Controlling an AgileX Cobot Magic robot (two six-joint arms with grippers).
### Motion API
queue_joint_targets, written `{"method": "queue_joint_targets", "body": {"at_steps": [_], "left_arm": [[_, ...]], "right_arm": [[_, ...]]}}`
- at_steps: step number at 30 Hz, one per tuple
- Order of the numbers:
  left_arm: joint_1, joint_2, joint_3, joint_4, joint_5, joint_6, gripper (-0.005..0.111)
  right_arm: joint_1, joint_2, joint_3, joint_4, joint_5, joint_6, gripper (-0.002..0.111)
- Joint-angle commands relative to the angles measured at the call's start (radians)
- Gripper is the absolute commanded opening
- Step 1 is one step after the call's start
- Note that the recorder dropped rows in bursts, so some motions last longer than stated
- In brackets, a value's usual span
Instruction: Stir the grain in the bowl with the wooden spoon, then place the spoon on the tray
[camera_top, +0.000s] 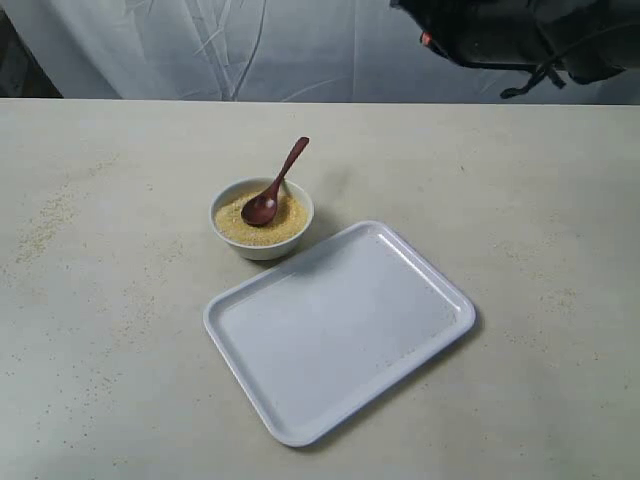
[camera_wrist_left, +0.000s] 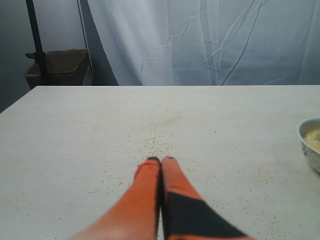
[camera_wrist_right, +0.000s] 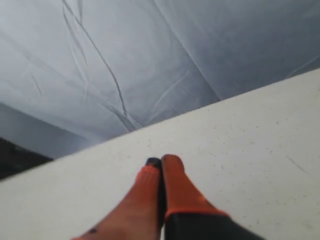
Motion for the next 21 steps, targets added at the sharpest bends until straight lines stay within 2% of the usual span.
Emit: {"method": "queue_joint_targets", "body": {"at_steps": [1,2,4,10,12,21], "left_arm": [[0.002,-0.004,0.002,0.003,-0.001,0.000,0.000],[0.002,-0.004,0.002,0.003,-0.001,0.000,0.000],[0.002,-0.004,0.002,0.003,-0.001,0.000,0.000],[0.002,-0.004,0.002,0.003,-0.001,0.000,0.000],[0.002,-0.004,0.002,0.003,-0.001,0.000,0.000],[0.002,-0.004,0.002,0.003,-0.001,0.000,0.000]], "right_arm": [[-0.001,-0.006,0.001,0.363,-0.122,0.012,-0.001],[-0.001,-0.007,-0.001,0.411,-0.124,0.003,-0.001],[-0.001,-0.010,-0.005,0.353,-0.099,-0.063,-0.001],[0.023,-0.010,-0.010,-0.144,0.121,-0.369,-0.001],[0.025,-0.010,-0.010,-0.277,0.192,-0.391,-0.001],[0.025,-0.010,-0.010,-0.350,0.304,-0.391,-0.001]]}}
